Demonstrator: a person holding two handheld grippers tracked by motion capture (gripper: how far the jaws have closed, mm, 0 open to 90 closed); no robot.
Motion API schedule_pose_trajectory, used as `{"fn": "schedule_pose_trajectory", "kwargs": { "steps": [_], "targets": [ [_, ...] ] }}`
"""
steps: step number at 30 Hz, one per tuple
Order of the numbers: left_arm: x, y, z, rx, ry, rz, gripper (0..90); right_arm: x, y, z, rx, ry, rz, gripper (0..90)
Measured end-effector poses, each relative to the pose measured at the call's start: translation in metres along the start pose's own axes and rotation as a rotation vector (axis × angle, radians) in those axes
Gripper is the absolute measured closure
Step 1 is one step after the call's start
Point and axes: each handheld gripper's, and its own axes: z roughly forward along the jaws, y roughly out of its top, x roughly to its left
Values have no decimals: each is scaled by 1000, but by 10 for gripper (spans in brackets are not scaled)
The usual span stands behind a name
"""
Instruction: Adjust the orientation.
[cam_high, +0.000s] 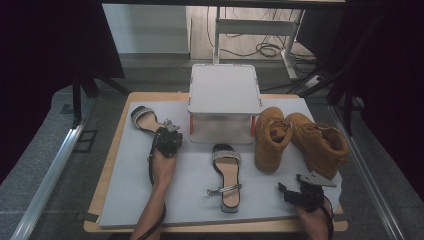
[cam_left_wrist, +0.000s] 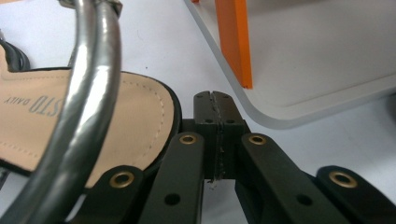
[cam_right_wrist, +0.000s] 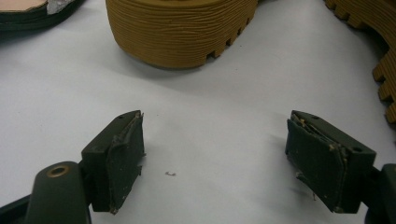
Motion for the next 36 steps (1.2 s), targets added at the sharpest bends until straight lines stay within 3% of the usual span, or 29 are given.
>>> {"fn": "schedule_pose_trajectory", "kwargs": {
  "steps": [10,36],
  "targets": [
    [0,-3,-2,1,11,7,897,0,0,0,0,1,0,205],
    [21,-32,-37,-1,18,-13,897,0,0,0,1,1,0,205]
  ]
}}
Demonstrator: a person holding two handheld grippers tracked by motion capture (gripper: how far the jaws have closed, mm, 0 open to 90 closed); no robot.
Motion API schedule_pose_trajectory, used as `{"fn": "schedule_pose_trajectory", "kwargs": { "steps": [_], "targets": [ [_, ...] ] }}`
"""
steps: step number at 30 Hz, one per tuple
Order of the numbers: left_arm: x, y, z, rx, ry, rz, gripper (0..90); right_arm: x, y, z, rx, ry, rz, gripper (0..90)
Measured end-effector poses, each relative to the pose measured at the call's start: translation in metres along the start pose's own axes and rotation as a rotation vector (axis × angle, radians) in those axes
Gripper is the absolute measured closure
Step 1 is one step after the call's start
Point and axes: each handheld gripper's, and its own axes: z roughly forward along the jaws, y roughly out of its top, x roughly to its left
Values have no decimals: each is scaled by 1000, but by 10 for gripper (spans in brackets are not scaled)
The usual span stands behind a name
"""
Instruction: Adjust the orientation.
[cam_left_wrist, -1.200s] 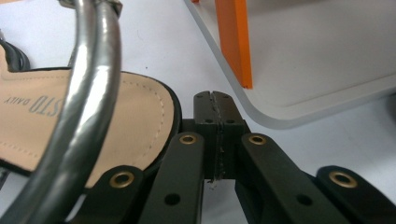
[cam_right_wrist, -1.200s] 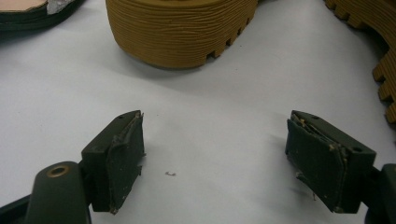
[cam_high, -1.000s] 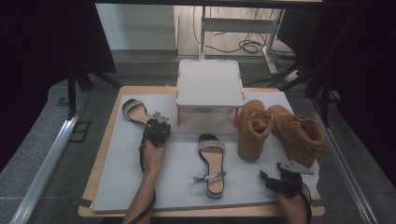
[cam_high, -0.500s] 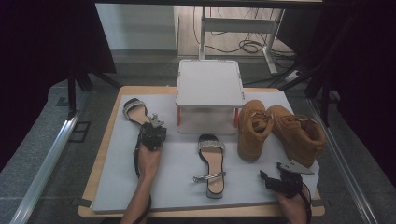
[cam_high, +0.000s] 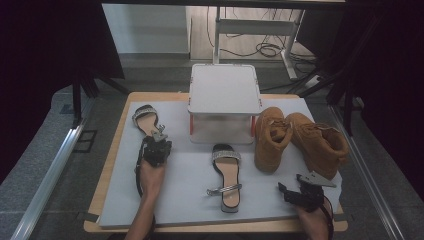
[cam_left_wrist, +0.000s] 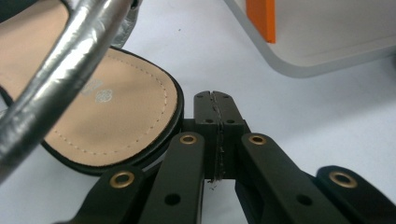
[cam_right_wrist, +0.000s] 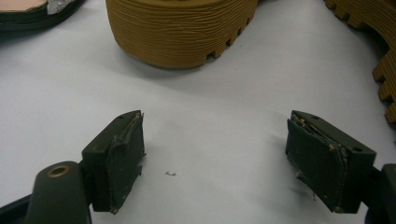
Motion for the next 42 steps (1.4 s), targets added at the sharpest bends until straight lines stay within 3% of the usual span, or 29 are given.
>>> {"fn": "schedule_pose_trajectory", "kwargs": {
  "steps": [18,33,42],
  "targets": [
    [24,-19,-22,-9,24,-32,896,0,0,0,0,-1,0,205],
    [48,-31,-37,-4,68,-70,895,0,0,0,1,-1,0,204],
    [46,-33,-42,-19,65,-76,882,0,0,0,2,-1,0,204]
  ]
}}
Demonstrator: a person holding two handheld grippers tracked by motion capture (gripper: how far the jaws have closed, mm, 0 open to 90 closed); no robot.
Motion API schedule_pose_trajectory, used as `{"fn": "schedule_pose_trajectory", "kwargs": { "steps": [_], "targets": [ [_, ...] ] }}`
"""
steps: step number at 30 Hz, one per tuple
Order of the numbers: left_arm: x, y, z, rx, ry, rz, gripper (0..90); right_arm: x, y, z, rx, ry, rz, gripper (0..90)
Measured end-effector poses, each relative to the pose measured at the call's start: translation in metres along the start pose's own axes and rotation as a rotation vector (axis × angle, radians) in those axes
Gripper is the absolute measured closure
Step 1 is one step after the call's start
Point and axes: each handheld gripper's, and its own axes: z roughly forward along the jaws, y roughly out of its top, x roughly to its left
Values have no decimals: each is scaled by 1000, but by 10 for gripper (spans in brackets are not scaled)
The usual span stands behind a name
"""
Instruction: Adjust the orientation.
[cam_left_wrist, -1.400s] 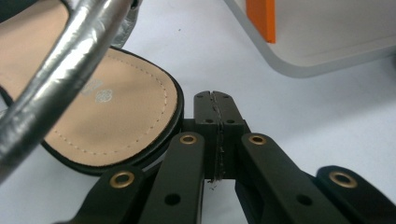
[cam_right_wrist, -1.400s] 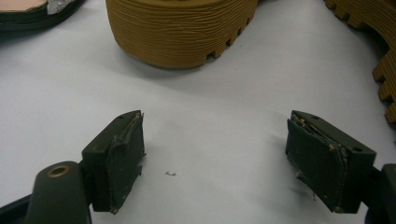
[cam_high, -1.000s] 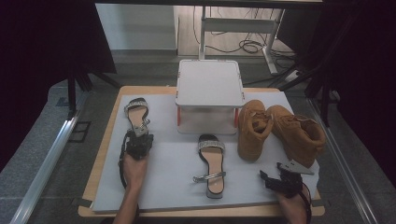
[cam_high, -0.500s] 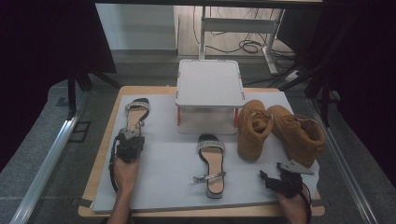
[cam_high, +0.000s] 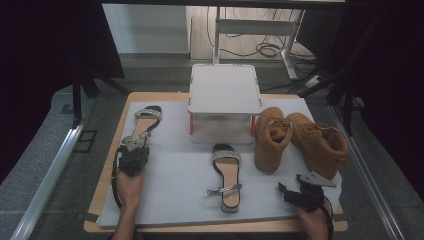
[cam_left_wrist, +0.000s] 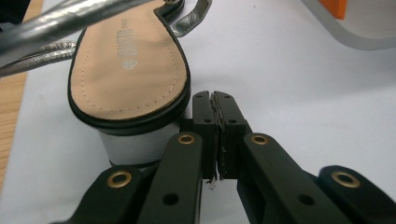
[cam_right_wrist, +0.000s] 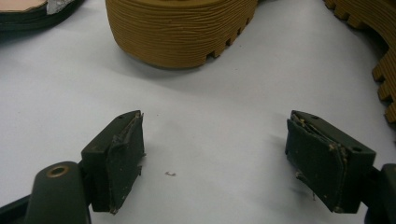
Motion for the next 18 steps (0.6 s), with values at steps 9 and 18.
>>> {"fn": "schedule_pose_trajectory", "kwargs": {
  "steps": [9,18],
  "targets": [
    [3,-17,-25,-20,14,-9,818,0,0,0,0,0,0,204],
    [12,-20,-27,-10,50,-31,621,0,0,0,0,-1,1,204]
  ]
}}
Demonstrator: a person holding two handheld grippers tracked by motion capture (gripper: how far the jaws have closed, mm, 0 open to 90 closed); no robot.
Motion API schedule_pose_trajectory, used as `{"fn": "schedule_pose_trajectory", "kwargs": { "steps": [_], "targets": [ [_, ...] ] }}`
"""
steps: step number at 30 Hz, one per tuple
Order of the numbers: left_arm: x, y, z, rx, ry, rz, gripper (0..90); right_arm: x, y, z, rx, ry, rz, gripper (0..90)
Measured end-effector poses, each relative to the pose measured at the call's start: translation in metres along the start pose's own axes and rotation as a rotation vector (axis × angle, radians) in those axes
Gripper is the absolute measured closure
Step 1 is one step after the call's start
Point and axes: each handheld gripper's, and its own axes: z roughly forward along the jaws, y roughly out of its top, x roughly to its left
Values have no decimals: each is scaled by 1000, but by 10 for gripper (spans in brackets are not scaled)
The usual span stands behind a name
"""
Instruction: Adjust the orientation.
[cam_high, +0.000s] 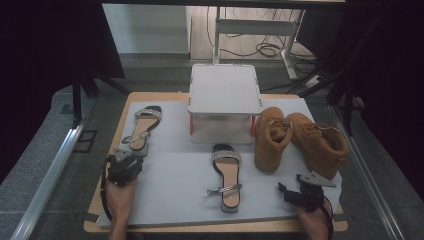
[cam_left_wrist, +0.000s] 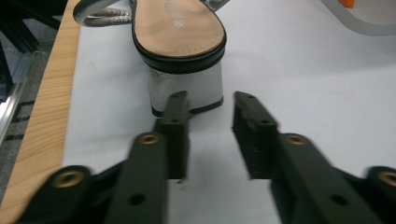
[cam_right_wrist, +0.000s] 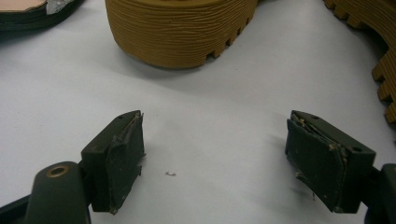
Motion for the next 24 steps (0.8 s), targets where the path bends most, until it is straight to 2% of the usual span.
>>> {"fn": "schedule_pose_trajectory", "kwargs": {
  "steps": [4,12,16,19,24],
  "targets": [
    [1,4,7,10,9,-6,499,0,0,0,-1,0,-1,204],
    [6,11,17,22,39,-42,332,0,0,0,-1,0,-1,204],
    [10,15,26,35,32,-48,288,0,0,0,-1,0,-1,204],
    [11,18,33,44,28,-62,286,0,0,0,-1,0,-1,204],
    [11,25,44,51,46,-64,286,0,0,0,-2,0,-1,204]
  ]
}}
